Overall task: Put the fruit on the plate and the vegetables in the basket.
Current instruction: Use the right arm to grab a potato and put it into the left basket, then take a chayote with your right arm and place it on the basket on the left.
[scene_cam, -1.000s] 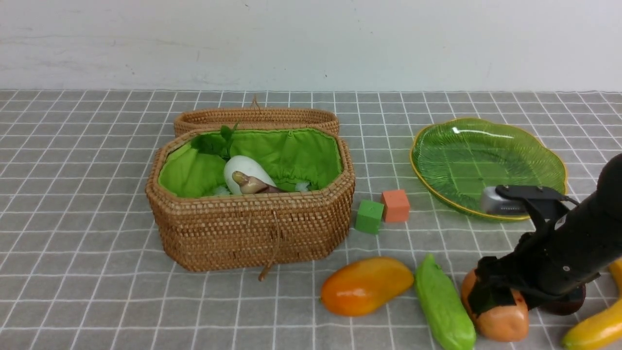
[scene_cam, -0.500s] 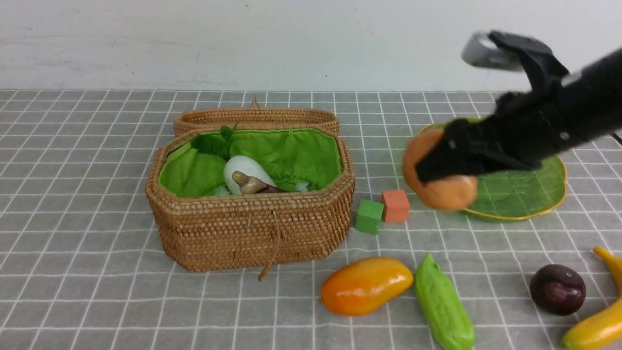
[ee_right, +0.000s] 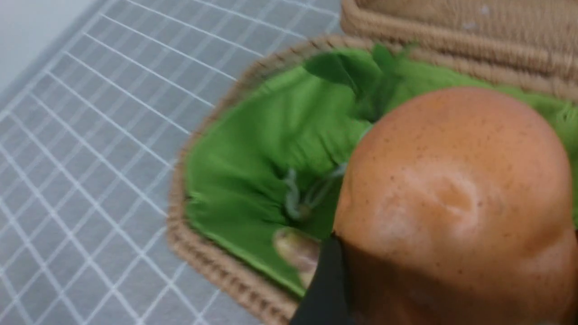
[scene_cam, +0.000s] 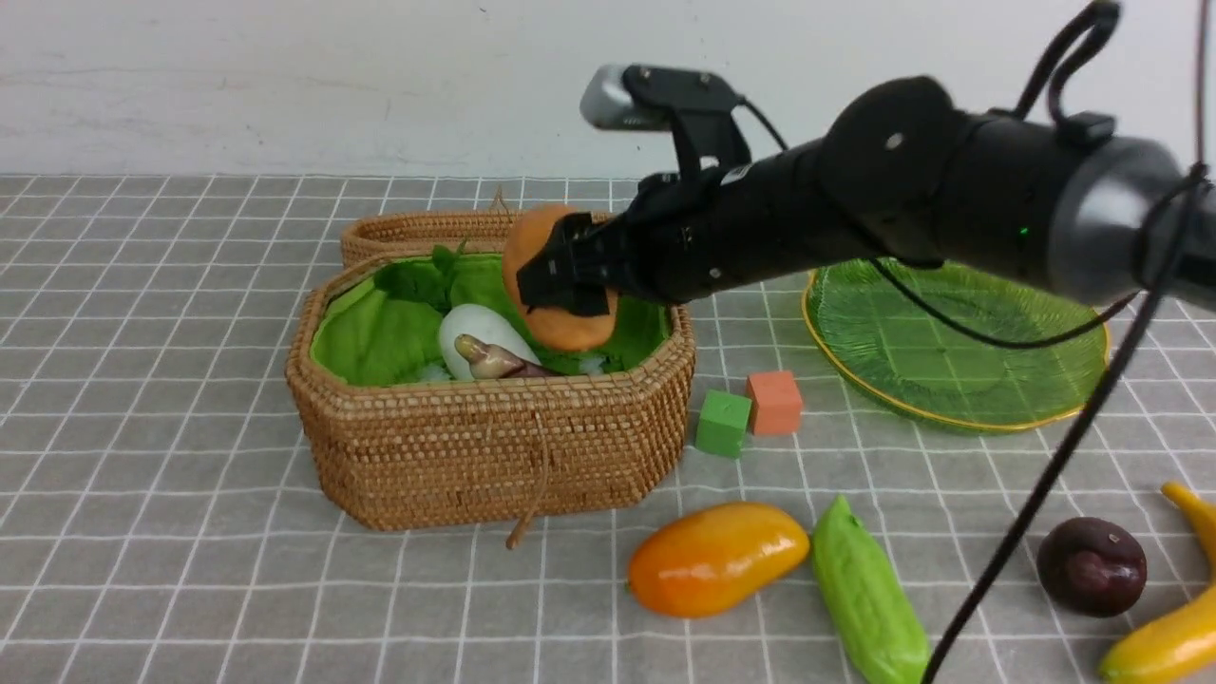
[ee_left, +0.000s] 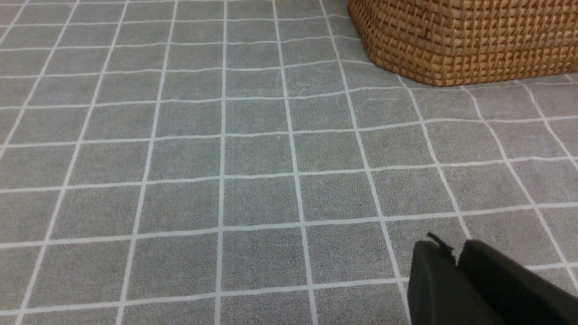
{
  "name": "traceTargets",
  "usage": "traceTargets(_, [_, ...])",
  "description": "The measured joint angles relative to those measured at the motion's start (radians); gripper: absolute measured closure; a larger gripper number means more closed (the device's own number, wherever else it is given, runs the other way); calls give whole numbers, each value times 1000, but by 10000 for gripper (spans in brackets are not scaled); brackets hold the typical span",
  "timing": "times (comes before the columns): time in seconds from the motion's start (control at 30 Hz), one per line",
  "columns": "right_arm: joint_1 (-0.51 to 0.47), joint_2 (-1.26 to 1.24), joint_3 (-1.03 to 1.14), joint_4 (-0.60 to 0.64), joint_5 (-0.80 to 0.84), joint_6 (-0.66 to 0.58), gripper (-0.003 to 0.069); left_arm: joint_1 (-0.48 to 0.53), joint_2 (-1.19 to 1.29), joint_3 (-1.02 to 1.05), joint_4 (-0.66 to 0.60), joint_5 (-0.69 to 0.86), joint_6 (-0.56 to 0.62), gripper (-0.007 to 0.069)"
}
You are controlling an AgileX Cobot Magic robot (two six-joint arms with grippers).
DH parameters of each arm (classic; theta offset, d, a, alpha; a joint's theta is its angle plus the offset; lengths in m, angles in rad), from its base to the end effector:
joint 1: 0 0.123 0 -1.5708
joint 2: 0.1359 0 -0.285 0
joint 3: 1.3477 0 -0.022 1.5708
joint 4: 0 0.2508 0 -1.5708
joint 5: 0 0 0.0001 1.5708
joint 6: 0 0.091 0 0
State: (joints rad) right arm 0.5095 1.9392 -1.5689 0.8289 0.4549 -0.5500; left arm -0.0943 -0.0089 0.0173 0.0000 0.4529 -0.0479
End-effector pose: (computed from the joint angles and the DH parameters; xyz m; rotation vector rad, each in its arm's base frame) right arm 0.3833 0.2480 0.2748 -0.5098 2.1829 0.7688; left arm 0.0500 -0.0047 0.1674 0.0451 1.9455 -0.0943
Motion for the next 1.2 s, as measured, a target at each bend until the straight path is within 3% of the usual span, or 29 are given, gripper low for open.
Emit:
traceTargets(0.2, [-19, 10, -2, 0, 5, 31, -21, 0, 0, 0, 0, 0, 0, 540])
traceTargets(0.47, [-73, -112, -2, -59, 195, 32, 36, 0, 0, 0, 0, 0, 0, 536])
traceTargets(0.6, [-146, -225, -3, -187, 344, 93, 74, 0, 0, 0, 0, 0, 0, 532])
traceTargets(0.7, [-221, -317, 0, -353, 475, 252, 82, 0, 0, 0, 0, 0, 0, 530])
traceTargets(0.83, [-244, -369, 70, -471, 550, 378, 83, 0, 0, 0, 0, 0, 0, 526])
traceTargets(1.07, [-190, -378, 400, -462, 470, 449, 83, 0, 0, 0, 0, 0, 0, 524])
traceTargets(1.2, [-137, -361, 638, -452, 248, 449, 83, 0, 0, 0, 0, 0, 0, 521])
